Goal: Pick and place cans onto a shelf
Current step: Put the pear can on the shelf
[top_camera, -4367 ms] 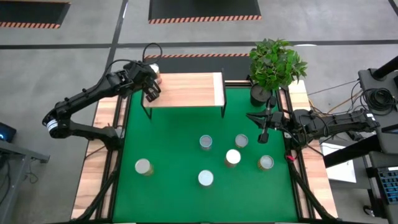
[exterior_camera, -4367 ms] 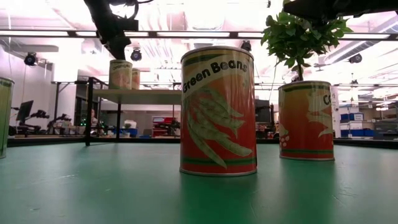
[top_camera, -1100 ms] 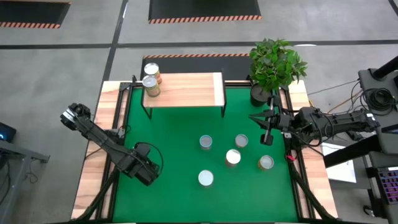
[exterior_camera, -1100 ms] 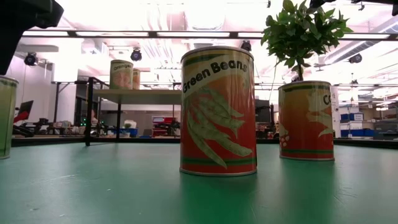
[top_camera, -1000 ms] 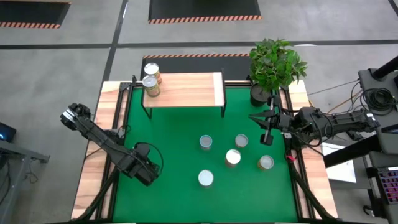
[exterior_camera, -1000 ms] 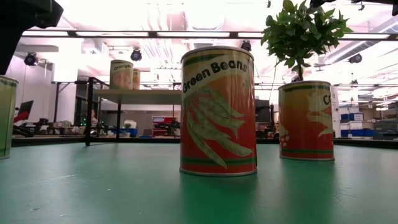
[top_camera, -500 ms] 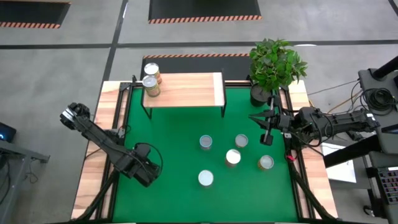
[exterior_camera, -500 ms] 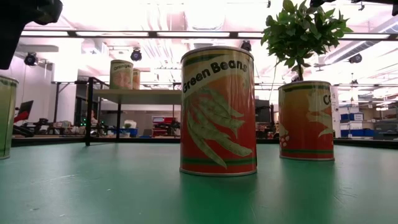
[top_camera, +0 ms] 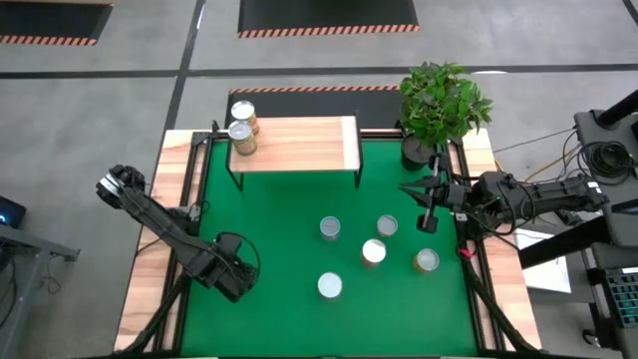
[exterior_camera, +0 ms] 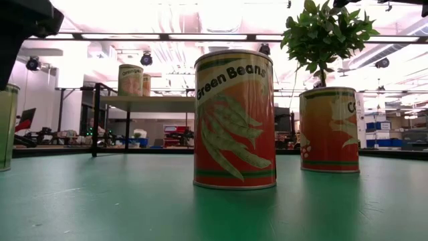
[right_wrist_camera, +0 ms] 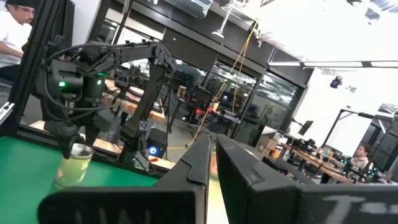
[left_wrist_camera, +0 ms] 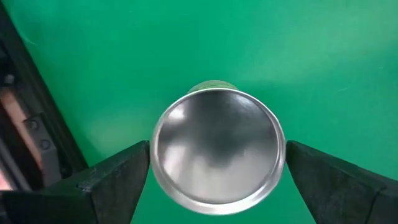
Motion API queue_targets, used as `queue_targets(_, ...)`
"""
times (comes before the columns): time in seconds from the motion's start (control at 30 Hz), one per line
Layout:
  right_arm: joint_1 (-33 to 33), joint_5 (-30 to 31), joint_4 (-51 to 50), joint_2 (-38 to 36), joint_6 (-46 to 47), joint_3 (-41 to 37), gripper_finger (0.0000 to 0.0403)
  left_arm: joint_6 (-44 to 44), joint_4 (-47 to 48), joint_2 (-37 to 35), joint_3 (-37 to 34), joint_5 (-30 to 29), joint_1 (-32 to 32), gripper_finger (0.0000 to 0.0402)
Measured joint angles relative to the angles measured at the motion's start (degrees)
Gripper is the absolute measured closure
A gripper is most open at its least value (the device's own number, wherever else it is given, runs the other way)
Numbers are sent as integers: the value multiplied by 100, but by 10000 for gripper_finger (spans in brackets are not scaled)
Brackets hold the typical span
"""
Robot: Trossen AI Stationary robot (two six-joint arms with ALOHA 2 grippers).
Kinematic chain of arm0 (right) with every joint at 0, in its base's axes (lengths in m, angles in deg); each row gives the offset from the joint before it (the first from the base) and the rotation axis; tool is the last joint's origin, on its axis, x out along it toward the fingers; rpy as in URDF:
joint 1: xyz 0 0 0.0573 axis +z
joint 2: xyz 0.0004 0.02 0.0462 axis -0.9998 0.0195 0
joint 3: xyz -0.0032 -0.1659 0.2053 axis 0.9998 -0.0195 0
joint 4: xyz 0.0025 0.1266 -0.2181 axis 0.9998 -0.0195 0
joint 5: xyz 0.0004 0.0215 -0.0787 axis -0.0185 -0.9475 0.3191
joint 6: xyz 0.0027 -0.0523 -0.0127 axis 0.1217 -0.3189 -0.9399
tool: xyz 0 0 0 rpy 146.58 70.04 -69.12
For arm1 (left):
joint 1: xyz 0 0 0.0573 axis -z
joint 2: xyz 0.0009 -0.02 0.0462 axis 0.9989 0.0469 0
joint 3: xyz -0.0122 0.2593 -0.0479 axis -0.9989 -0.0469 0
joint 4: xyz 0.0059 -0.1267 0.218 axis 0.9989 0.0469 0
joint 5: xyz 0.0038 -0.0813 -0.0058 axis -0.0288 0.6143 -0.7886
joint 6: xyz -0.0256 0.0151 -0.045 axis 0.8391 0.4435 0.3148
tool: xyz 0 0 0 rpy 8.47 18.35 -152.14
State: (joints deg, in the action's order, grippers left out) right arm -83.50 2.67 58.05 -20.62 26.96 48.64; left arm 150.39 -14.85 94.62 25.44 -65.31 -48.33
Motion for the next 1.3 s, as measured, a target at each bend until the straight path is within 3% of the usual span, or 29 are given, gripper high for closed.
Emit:
queue_targets(0.13,0,0,1,0,-43,1,385,1,-129,8,-132,-13,2,57)
queue_targets(0.33,0,2,1,0,-54,1,385,3,-156,57,-168,-45,2,102)
queue_targets(0.7,0,4,0,0,-44,0,385,-499,-269,13,-26,-37,-161,89)
queue_targets(1.1,0,4,-1,0,-23,-1,385,-2372,-239,9,1059,-684,-1372,93)
queue_targets(1.3,-2,4,-3,0,-15,-1,385,-3478,220,9,2117,-851,-2282,93)
